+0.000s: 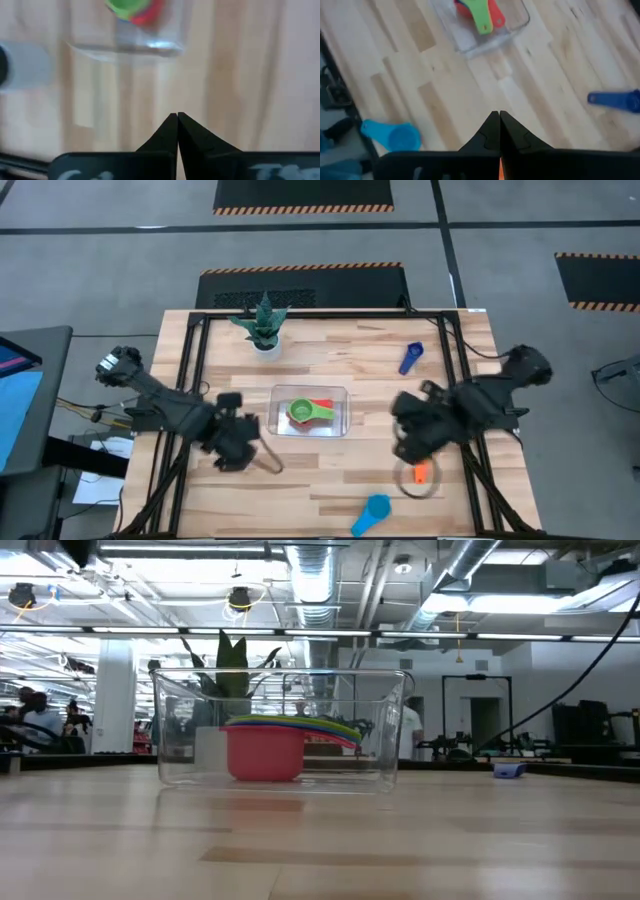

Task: Nest measuring cups in basket
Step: Stack the light blue measuring cup into the green measuring cup

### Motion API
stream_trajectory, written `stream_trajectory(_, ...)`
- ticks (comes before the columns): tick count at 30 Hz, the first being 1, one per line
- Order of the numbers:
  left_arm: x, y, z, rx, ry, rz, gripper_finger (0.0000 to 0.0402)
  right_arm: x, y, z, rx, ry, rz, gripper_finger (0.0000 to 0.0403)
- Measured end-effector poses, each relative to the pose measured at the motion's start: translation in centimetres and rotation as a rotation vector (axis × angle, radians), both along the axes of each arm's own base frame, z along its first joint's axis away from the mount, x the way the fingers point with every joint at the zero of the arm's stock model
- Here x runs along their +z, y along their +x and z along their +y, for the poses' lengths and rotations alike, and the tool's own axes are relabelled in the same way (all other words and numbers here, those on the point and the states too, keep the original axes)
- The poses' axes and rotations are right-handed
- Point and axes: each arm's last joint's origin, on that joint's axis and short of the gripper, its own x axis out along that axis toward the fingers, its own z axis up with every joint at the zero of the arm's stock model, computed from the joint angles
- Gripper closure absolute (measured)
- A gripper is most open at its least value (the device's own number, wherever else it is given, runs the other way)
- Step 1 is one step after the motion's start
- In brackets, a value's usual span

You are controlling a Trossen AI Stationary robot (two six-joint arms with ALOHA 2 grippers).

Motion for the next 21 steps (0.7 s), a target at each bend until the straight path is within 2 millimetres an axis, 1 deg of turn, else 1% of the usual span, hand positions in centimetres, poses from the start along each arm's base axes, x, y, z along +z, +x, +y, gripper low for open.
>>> stream_trajectory(2, 0.0, -1.0, -1.4, 0.014, -0.03, 0.003, 0.0401, -0.2, -1.4, 1.2, -0.008, 0.025, -0.008, 0.0391)
stream_trajectory(5, -0.1, -2.6, -3.6, 0.048, -0.073, -0.023, 0.0401, -1.4, -3.4, 3.2, -0.024, 0.057, -0.005, 0.0391)
stream_trajectory(8, -0.9, -3.9, -6.2, 0.091, -0.151, -0.088, 0.0401, -3.4, -5.2, 5.1, -0.051, 0.07, 0.049, 0.0391)
stream_trajectory(11, -2.2, -5.3, -8.5, 0.163, -0.246, -0.156, 0.0401, -5.9, -6.3, 7.4, -0.066, 0.123, 0.026, 0.0391)
stream_trajectory(13, -3.4, -5.9, -10.0, 0.194, -0.325, -0.234, 0.0401, -7.7, -6.6, 8.7, -0.063, 0.176, -0.005, 0.0391)
stream_trajectory(16, -5.1, -6.2, -11.8, 0.222, -0.433, -0.426, 0.0401, -10.0, -6.8, 10.0, -0.085, 0.245, -0.068, 0.0391)
stream_trajectory(18, -6.5, -5.7, -12.5, 0.244, -0.473, -0.529, 0.0401, -11.7, -6.4, 10.7, -0.084, 0.272, -0.138, 0.0391)
stream_trajectory(21, -9.0, -4.8, -12.9, 0.279, -0.472, -0.621, 0.0401, -14.0, -5.4, 11.6, -0.07, 0.267, -0.234, 0.039)
